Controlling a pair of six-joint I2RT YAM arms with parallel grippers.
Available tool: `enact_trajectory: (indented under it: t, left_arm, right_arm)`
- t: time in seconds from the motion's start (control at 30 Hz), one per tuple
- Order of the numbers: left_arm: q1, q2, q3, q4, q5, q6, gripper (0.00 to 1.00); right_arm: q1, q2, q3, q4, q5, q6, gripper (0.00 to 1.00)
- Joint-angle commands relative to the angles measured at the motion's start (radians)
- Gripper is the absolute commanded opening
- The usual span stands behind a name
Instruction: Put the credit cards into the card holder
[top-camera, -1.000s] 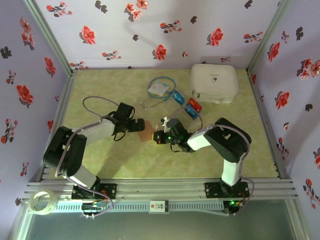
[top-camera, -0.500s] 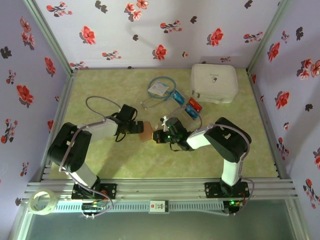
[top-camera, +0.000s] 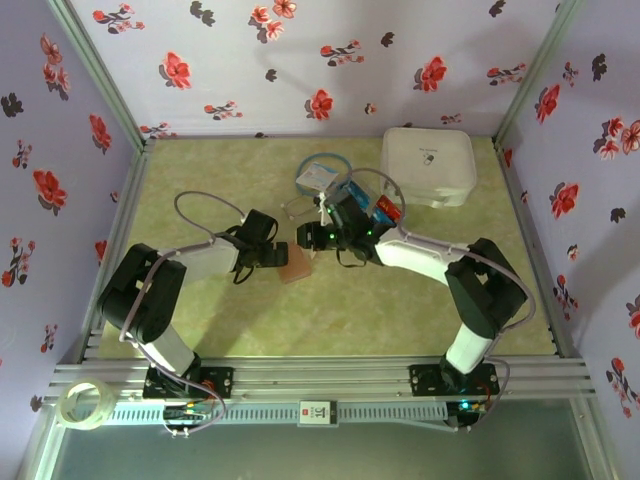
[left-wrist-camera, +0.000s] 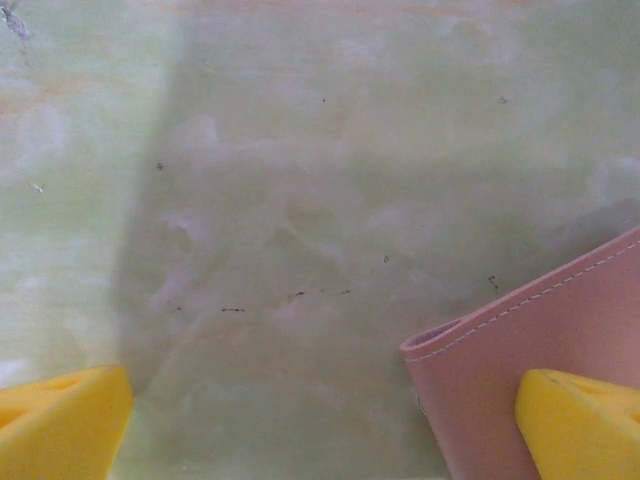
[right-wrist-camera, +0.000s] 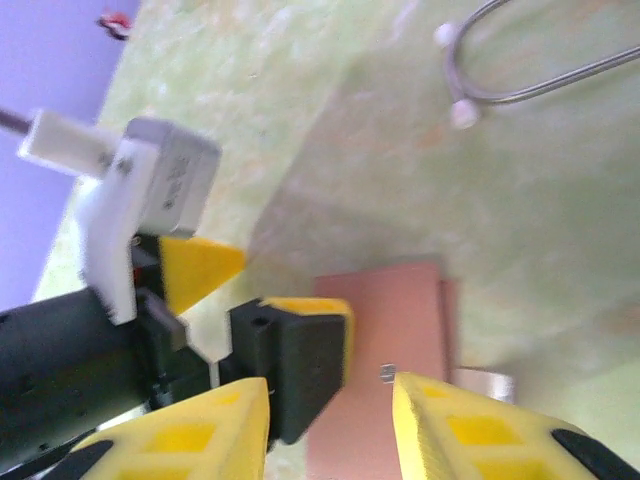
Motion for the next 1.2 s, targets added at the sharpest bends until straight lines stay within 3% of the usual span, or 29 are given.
enact_trajectory:
  t: [0.0, 0.4, 1.17]
  left_arm:
    - [-0.003, 0.053, -0.021, -0.056, -0.066, 0.029, 1.00]
    - [-0.006, 0.053, -0.037, -0.043, -0.066, 0.033, 1.00]
    - [-0.008, 0.061, -0.049, -0.024, -0.061, 0.034, 1.00]
  right_arm:
    - [-0.012, 0.041, 0.065, -0.249, 0.076, -0.101, 0.38]
    - [-0.015, 0.155, 0.158, -0.313, 0.056, -0.141, 0.29]
    - [-0.028, 0.202, 0.197, -0.327, 0.045, -0.153, 0.09]
